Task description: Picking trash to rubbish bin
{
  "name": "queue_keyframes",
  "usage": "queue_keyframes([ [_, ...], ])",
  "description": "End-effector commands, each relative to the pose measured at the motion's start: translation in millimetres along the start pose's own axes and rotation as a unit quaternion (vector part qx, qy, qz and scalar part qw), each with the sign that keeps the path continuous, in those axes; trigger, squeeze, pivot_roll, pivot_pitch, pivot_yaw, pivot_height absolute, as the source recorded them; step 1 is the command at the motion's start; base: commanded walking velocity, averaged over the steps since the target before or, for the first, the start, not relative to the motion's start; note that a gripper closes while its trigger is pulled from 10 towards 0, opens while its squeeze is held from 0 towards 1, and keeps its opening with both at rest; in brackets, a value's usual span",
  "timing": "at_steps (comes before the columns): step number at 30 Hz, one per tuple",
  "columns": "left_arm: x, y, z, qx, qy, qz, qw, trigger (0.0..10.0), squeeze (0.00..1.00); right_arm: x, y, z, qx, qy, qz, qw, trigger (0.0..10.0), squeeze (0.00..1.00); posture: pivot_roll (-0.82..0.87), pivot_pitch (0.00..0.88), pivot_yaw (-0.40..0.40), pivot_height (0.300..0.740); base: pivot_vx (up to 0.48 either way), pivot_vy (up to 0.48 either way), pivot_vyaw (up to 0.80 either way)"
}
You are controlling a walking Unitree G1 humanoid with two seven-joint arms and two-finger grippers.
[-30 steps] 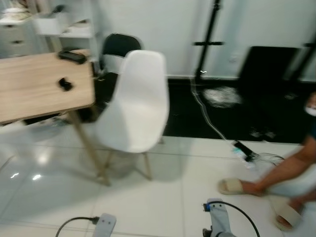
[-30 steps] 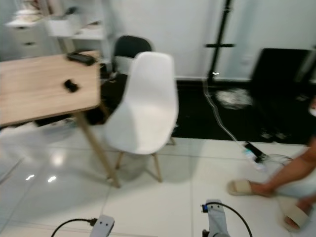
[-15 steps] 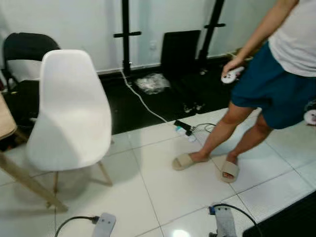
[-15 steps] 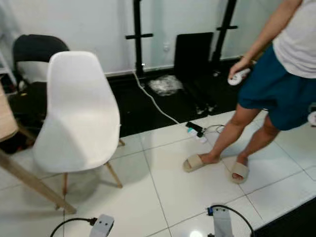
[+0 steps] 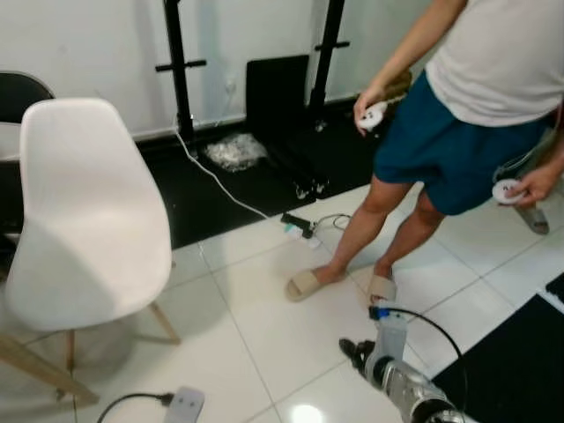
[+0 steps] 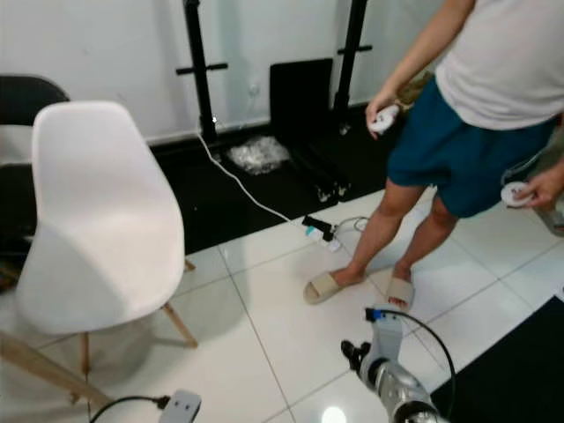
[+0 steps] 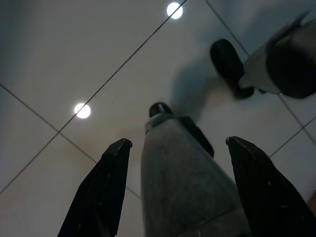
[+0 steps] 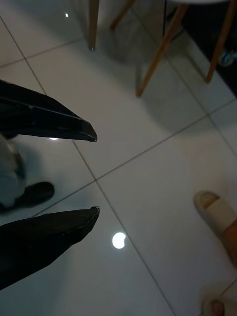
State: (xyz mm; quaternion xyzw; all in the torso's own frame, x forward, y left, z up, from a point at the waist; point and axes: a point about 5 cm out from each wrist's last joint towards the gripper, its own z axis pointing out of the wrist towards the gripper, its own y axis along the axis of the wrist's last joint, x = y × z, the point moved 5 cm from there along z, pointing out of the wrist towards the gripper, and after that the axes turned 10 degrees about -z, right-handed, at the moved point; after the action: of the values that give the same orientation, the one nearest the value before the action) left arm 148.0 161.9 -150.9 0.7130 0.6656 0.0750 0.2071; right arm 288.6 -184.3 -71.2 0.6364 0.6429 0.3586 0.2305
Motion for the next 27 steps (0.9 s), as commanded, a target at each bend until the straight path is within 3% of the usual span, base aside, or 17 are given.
queue_keyframes([
  [1, -1.2, 6, 0.8, -0.008, 0.0, 0.005, 1.0, 10.0, 0.0, -10.3, -8, -3.9, 0.017, -0.017, -0.003, 1.0, 10.0, 0.0, 0.01, 0.0, 0.003, 0.74, 0.0, 0.0, -0.8],
  [9, -3.2, 9, 1.9, -0.009, 0.002, 0.007, 1.0, 10.0, 0.0, -17.2, -37, -11.5, 0.071, -0.036, -0.024, 0.997, 10.0, 0.0, 0.01, 0.0, 0.001, 0.74, 0.0, 0.0, -0.8],
  [16, -3.1, 10, 2.0, -0.009, 0.003, 0.008, 1.0, 10.0, 0.0, -19.5, -44, -13.2, 0.084, -0.048, -0.03, 0.995, 10.0, 0.0, 0.01, 0.0, 0.002, 0.74, 0.0, 0.0, -0.8],
  [21, -4.9, 8, 2.6, -0.006, 0.005, 0.009, 1.0, 10.0, 0.0, -27.0, -65, -21.3, 0.123, -0.077, -0.032, 0.989, 10.0, 0.0, 0.0, 0.0, -0.013, 0.74, 0.0, 0.0, -0.8],
  [27, -10.1, 8, 3.8, -0.007, 0.001, 0.007, 1.0, 10.0, 0.0, -18.7, -84, -25.5, 0.149, -0.067, -0.03, 0.986, 10.0, 0.0, 0.0, 0.0, -0.02, 0.74, 0.0, 0.0, -0.8],
])
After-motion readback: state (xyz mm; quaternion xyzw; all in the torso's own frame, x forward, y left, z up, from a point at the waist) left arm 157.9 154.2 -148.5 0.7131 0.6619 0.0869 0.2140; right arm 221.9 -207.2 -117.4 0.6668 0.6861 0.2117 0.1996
